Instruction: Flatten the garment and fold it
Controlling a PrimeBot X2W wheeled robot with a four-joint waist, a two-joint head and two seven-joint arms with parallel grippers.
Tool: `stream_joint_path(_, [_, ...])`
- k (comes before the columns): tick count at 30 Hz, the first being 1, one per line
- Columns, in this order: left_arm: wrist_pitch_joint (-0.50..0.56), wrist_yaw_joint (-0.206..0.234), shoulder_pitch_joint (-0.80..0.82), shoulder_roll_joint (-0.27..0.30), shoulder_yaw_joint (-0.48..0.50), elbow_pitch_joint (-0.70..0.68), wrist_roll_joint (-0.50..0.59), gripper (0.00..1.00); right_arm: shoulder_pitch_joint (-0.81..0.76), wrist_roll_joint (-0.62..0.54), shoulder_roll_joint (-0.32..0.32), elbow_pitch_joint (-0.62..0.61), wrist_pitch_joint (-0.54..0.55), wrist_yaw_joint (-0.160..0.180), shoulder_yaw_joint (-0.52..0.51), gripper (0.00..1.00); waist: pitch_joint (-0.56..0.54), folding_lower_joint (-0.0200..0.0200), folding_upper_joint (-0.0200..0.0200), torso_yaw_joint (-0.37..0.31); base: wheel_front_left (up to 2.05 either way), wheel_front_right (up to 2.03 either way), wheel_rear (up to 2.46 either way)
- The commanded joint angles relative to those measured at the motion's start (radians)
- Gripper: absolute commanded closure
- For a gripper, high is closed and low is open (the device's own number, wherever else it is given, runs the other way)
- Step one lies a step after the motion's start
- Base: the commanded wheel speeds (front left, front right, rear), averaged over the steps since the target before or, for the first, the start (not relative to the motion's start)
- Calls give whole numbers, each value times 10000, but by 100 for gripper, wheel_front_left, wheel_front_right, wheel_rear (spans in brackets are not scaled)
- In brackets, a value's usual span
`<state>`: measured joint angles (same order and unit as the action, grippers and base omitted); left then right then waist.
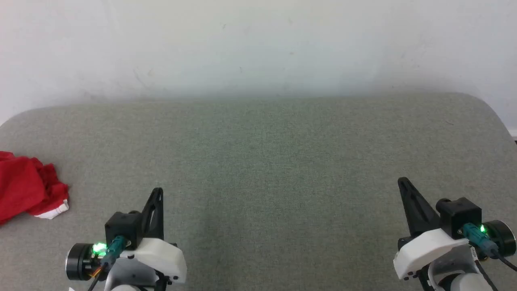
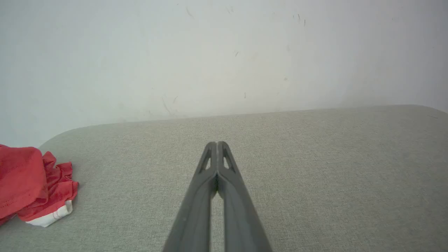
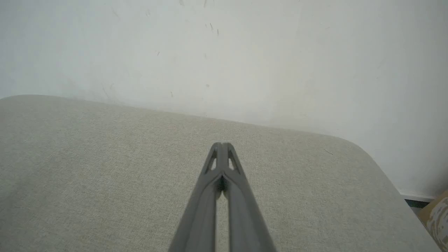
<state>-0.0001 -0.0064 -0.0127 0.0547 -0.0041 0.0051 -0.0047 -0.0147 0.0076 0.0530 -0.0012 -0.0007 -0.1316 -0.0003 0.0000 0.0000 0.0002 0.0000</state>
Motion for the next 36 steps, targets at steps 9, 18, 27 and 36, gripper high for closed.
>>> stream_joint_path(9, [1,64,127,-45,41,-51,47,100,147,-76,-28,12,7,9,3,100,0,0,-2,0,0,0,0])
stream_joint_path(18, [1,64,127,-45,41,-51,47,100,147,-76,-28,12,7,9,3,100,0,0,-2,0,0,0,0])
stream_joint_path(27, [-99,-8,16,2,-80,58,-81,0,-33,57,3,31,-59,0,-26,0,3,0,-2,-6,0,0,0])
stream_joint_path(36, [-287,2,82,0,-180,69,-214,0,-64,138,0,88,-197,1,-93,0,18,0,-2,68,0,0,0])
